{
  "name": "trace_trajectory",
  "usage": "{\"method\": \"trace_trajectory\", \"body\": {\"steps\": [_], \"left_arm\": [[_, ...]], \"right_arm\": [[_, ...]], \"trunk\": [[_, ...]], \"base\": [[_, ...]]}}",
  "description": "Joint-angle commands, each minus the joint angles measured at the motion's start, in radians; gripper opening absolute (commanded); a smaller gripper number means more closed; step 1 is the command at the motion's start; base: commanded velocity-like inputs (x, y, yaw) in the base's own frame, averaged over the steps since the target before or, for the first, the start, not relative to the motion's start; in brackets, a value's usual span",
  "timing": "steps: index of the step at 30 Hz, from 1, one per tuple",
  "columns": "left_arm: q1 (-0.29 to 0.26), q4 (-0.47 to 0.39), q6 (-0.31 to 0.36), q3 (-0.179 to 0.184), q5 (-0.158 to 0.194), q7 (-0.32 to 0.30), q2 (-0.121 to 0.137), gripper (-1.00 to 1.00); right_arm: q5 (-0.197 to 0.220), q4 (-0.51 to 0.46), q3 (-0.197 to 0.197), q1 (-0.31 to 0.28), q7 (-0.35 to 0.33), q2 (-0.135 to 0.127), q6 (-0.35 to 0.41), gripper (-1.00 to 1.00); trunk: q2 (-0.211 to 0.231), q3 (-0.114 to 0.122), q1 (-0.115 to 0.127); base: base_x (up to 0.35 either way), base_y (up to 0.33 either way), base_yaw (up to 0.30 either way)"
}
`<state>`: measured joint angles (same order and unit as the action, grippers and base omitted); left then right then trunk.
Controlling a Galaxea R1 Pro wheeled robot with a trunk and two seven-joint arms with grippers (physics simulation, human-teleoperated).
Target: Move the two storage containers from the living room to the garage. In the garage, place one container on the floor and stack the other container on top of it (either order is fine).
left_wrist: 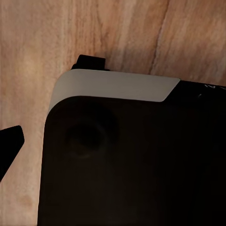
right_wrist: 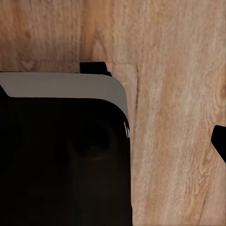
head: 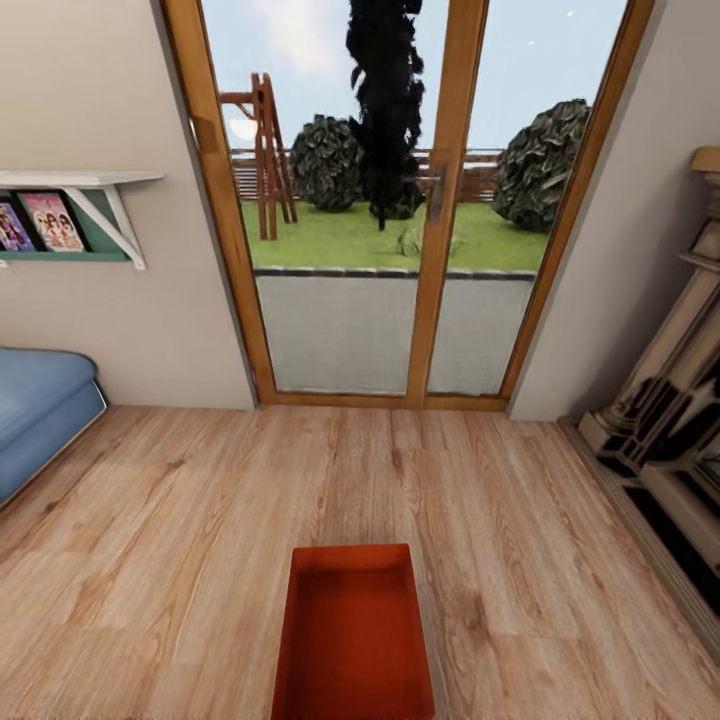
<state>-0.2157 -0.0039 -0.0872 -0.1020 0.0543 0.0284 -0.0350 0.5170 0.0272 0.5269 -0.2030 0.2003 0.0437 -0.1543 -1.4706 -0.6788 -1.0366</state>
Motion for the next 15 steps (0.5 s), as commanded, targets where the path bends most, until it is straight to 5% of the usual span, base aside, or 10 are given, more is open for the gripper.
{"method": "trace_trajectory", "body": {"steps": [1,15], "left_arm": [[-0.001,0.001,-0.003,-0.005,0.006,0.001,0.0,1.0],[-0.001,0.001,-0.003,-0.004,0.006,0.001,0.0,1.0]], "right_arm": [[0.009,0.003,0.008,-0.001,0.001,0.001,-0.005,1.0],[0.009,0.003,0.008,-0.001,0.001,0.001,-0.005,1.0]], "trunk": [[0.0,-0.002,0.0],[0.0,-0.024,0.0]], "base": [[0.0,0.0,0.0],[0.0,0.0,0.0]]}}
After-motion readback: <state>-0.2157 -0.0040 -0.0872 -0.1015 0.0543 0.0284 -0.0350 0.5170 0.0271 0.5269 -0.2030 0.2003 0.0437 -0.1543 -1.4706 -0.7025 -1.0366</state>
